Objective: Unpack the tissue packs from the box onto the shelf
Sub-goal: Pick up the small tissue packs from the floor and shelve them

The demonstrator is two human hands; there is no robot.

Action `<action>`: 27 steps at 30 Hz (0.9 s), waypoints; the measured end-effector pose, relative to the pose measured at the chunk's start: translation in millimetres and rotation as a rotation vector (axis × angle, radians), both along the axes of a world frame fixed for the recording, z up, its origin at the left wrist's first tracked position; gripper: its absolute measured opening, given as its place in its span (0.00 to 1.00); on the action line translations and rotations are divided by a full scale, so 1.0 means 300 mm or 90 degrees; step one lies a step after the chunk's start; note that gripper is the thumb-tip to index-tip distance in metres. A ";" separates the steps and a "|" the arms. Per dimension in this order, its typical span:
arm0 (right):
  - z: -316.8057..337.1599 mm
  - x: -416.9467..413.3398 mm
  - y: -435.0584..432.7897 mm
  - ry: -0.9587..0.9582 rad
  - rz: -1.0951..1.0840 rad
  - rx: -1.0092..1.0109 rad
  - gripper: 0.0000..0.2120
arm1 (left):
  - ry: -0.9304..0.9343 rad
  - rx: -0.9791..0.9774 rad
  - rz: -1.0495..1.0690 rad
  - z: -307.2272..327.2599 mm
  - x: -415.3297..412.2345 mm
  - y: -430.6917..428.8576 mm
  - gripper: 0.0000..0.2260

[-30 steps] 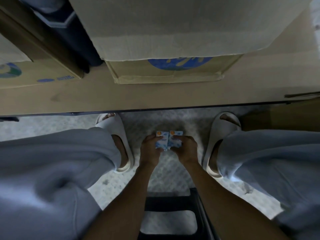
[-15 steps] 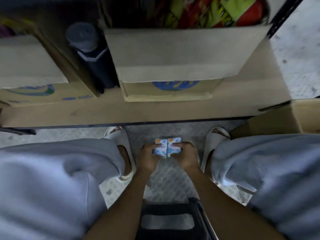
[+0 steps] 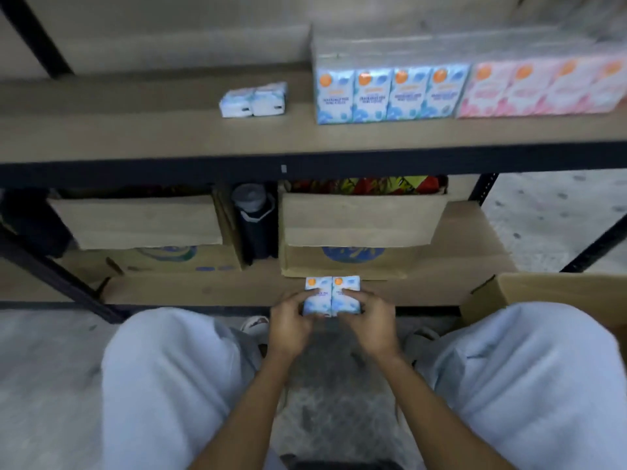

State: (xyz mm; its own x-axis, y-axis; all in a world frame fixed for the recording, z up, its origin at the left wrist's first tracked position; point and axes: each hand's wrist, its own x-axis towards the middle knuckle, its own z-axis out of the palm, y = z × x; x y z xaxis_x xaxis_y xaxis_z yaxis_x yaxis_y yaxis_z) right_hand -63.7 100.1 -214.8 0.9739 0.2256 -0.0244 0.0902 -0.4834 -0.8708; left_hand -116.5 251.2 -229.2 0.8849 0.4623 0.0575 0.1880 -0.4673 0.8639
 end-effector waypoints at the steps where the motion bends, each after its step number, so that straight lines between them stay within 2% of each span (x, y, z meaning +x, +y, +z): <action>1: 0.037 0.000 0.006 -0.022 0.002 0.011 0.20 | -0.015 0.019 -0.004 0.049 -0.004 0.010 0.21; 9: 0.386 -0.017 0.091 -0.253 0.003 0.091 0.20 | -0.225 0.114 0.024 0.412 -0.035 0.105 0.19; 16: 0.664 0.015 0.198 -0.389 0.052 0.157 0.19 | -0.365 0.161 0.068 0.693 -0.021 0.216 0.19; 21: 0.791 0.106 0.287 -0.407 0.074 0.124 0.21 | -0.332 0.158 0.089 0.816 0.037 0.301 0.19; 27: 0.839 0.248 0.401 -0.311 0.121 0.028 0.22 | -0.201 0.173 0.102 0.898 0.131 0.373 0.19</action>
State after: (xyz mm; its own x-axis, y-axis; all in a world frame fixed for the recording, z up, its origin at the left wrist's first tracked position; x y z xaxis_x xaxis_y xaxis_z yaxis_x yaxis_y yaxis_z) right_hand 10.9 220.4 37.0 0.8110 0.3904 0.4357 0.5734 -0.3829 -0.7243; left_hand -77.2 363.1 40.1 0.7222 0.5231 0.4526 0.0231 -0.6722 0.7400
